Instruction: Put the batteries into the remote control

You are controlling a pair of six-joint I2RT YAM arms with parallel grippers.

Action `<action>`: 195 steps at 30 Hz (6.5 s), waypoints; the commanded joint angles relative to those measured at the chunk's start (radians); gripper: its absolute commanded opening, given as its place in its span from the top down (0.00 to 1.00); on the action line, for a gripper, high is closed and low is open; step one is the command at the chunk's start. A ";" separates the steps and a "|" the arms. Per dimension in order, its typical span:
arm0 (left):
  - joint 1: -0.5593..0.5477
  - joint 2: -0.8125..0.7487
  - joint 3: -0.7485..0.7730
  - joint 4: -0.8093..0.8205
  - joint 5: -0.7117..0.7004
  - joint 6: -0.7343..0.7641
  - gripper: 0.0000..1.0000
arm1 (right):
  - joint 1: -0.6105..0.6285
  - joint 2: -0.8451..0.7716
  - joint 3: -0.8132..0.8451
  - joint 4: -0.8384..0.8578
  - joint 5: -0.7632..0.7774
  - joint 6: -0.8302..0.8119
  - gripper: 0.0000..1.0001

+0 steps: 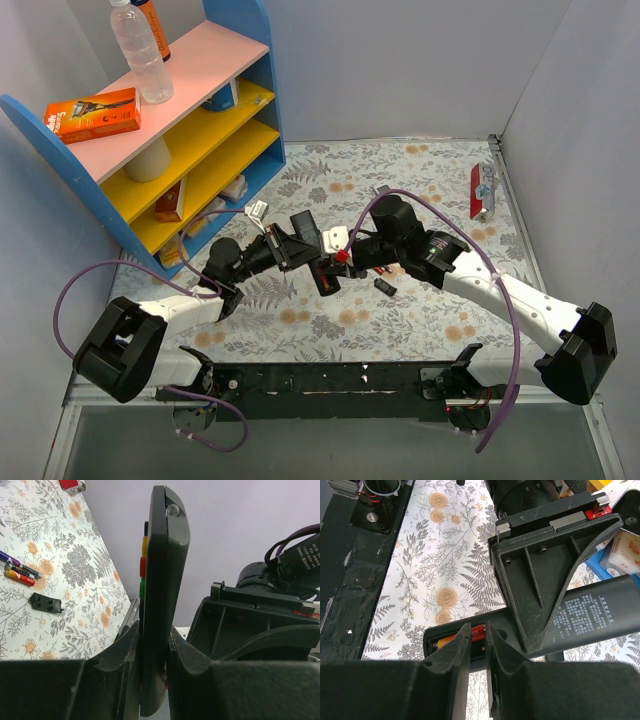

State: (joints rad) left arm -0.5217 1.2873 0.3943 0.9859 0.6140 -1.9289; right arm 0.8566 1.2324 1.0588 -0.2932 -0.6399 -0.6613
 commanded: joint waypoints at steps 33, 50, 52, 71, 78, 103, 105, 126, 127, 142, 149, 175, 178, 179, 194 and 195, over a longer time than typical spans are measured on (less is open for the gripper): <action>0.045 -0.134 0.094 0.065 0.035 -0.038 1.00 | -0.007 0.072 -0.066 0.023 -0.023 0.051 0.80; 0.046 -0.203 -0.078 -0.342 -0.330 0.311 1.00 | -0.056 -0.065 -0.088 0.040 0.411 0.521 0.47; 0.046 -0.200 -0.095 -0.320 -0.327 0.301 1.00 | -0.100 -0.071 -0.123 0.022 0.478 0.557 0.50; 0.045 -0.181 -0.126 -0.224 -0.278 0.258 1.00 | -0.199 0.272 -0.106 -0.158 0.737 0.675 0.72; 0.045 -0.177 -0.126 -0.220 -0.278 0.258 1.00 | -0.199 0.340 -0.083 -0.143 0.769 0.667 0.72; 0.045 -0.169 -0.123 -0.213 -0.275 0.257 1.00 | -0.206 0.483 -0.005 -0.121 0.792 0.632 0.75; 0.045 -0.167 -0.123 -0.213 -0.273 0.255 1.00 | -0.206 0.490 -0.006 -0.121 0.789 0.631 0.78; 0.045 -0.123 -0.230 -0.004 -0.346 0.058 1.00 | -0.119 0.265 0.069 -0.257 0.657 0.696 0.99; 0.045 -0.117 -0.233 0.003 -0.355 0.041 1.00 | -0.107 0.257 0.085 -0.273 0.648 0.706 0.99; 0.043 -0.065 -0.256 0.102 -0.416 -0.041 1.00 | 0.154 0.348 0.414 -0.440 0.623 0.844 0.99; 0.045 -0.063 -0.258 0.126 -0.436 -0.068 1.00 | 0.162 0.409 0.457 -0.485 0.635 0.861 0.99; 0.045 0.040 -0.265 0.289 -0.382 -0.183 1.00 | 0.170 0.495 0.563 -0.597 0.686 0.870 0.75; 0.045 0.052 -0.267 0.304 -0.378 -0.193 1.00 | 0.174 0.495 0.570 -0.592 0.687 0.868 0.74; 0.045 0.055 -0.268 0.312 -0.376 -0.200 1.00 | 0.177 0.493 0.572 -0.586 0.686 0.868 0.73; 0.043 0.061 -0.267 0.337 -0.312 -0.266 1.00 | 0.190 0.297 0.540 -0.479 0.608 0.755 0.52; 0.043 0.055 -0.265 0.330 -0.309 -0.266 1.00 | 0.190 0.276 0.529 -0.472 0.602 0.734 0.52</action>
State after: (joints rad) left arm -0.4751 1.3792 0.1272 1.2789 0.2768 -1.9976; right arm 1.0420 1.6501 1.5921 -0.8406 0.0147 0.1604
